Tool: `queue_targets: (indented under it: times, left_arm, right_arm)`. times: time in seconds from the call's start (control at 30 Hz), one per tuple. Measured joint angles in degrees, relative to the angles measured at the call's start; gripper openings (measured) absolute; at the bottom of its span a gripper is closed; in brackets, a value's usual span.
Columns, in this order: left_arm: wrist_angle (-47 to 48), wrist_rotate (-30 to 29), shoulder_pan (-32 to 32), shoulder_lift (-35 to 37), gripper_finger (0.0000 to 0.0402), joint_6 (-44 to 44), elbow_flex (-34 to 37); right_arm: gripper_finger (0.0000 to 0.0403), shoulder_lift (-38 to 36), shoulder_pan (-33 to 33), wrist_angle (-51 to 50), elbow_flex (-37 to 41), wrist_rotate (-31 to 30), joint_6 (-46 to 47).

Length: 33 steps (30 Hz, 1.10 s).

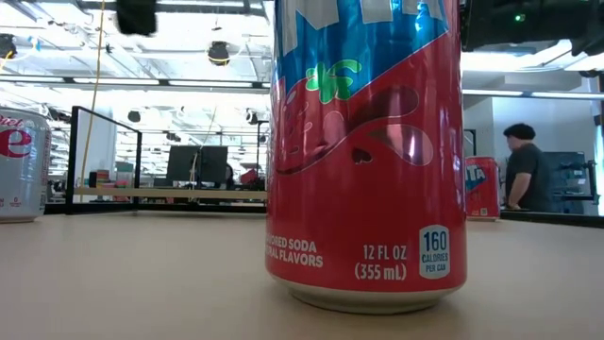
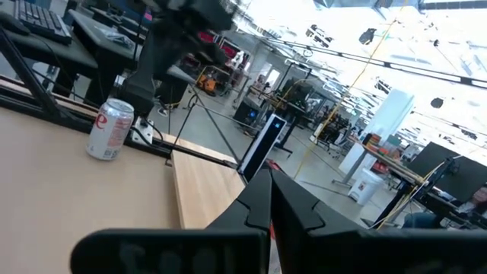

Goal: Place canned beverage on shelf
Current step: Put the red-silver soda can on the shelf aligned with the other red-silver soda can

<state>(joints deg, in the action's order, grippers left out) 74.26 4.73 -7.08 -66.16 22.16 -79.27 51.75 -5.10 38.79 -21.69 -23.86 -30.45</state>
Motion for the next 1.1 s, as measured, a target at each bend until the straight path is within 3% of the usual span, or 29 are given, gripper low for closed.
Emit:
queue_targets:
  times: [0.17,0.33,0.87,1.1]
  left_arm:
    - [8.4,-1.2,7.0,2.8,0.0000,11.4,0.0]
    - [11.2,-6.3,11.9,3.3,0.0017,15.0,0.0]
    - [12.8,-7.6,14.4,2.0,0.0245,17.3,11.1]
    - [12.4,-9.3,14.4,2.0,0.0298,18.2,16.2]
  right_arm:
    - [0.0029,0.0,0.0,0.4,0.0,0.0,0.0]
    - [0.0029,0.0,0.0,0.4,0.0,0.0,0.0]
    - [0.0029,0.0,0.0,0.2,0.0,0.0,0.0]
    - [0.0029,0.0,0.0,0.2,0.0,0.0,0.0]
